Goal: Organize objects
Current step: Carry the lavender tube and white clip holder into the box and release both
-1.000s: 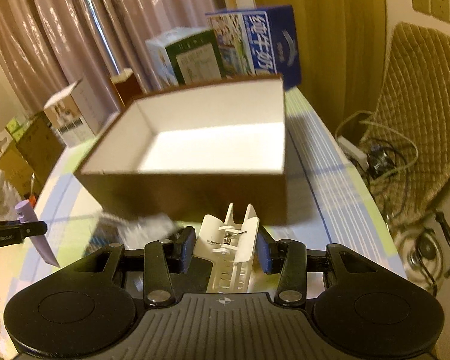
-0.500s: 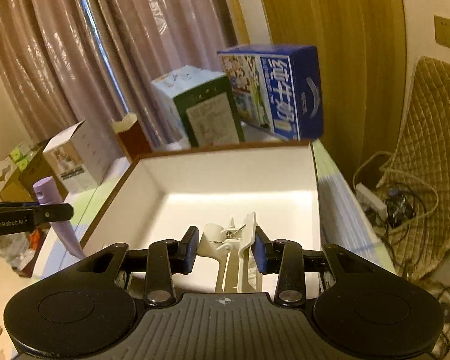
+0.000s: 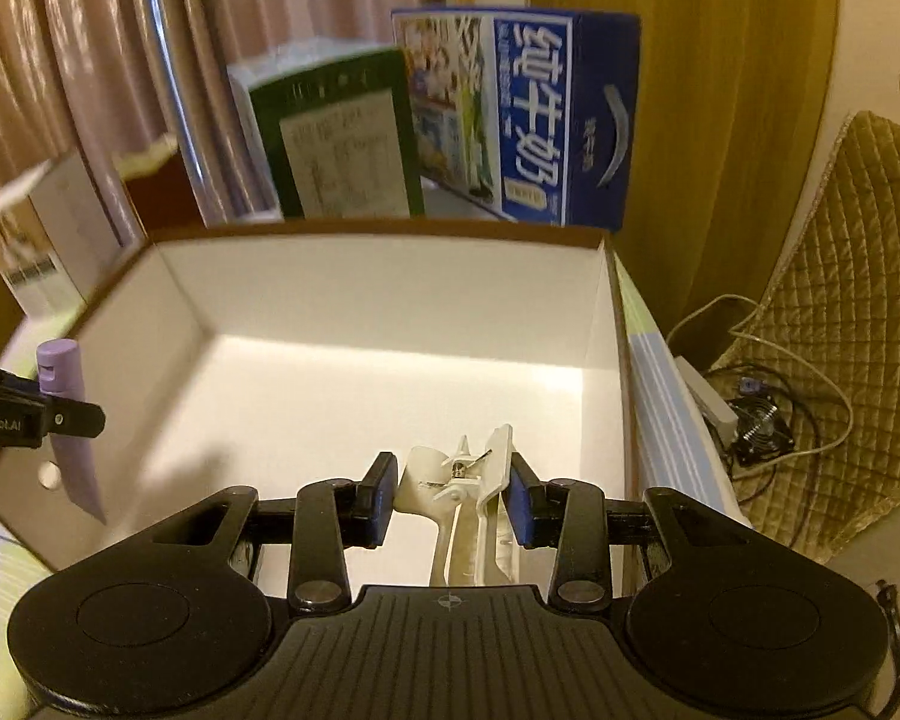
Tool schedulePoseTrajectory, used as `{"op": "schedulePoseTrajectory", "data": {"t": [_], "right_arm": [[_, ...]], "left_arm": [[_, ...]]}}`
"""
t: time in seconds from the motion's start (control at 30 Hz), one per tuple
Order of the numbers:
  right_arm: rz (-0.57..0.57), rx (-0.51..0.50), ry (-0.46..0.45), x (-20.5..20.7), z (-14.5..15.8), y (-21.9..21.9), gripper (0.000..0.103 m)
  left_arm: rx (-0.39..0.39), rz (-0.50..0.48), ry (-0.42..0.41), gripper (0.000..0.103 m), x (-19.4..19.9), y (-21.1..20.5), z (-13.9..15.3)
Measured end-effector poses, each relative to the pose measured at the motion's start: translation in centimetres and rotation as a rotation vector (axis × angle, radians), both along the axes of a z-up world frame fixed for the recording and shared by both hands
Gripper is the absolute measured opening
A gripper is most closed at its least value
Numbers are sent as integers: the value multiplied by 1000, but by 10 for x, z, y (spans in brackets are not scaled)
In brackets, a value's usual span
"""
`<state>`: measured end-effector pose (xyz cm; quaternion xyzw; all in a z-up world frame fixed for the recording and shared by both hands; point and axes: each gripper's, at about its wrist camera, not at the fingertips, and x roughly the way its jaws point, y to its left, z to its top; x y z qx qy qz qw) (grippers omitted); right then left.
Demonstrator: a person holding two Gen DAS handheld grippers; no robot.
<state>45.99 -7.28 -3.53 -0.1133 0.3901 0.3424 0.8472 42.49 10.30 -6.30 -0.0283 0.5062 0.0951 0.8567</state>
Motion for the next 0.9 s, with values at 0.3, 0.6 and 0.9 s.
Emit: {"op": "schedulePoseTrajectory", "data": {"t": [0.3,0.6,0.9], "right_arm": [[4,-69,-50,11,-11,14,55],[30,38,-22,1,13,-5,90],[38,107,-6,-27,31,-35,99]], "left_arm": [[80,-36,63,27,20,-6,-18],[36,-52,12,56,13,-10,0],[-2,-57,-78,77,-21,-18,35]]}}
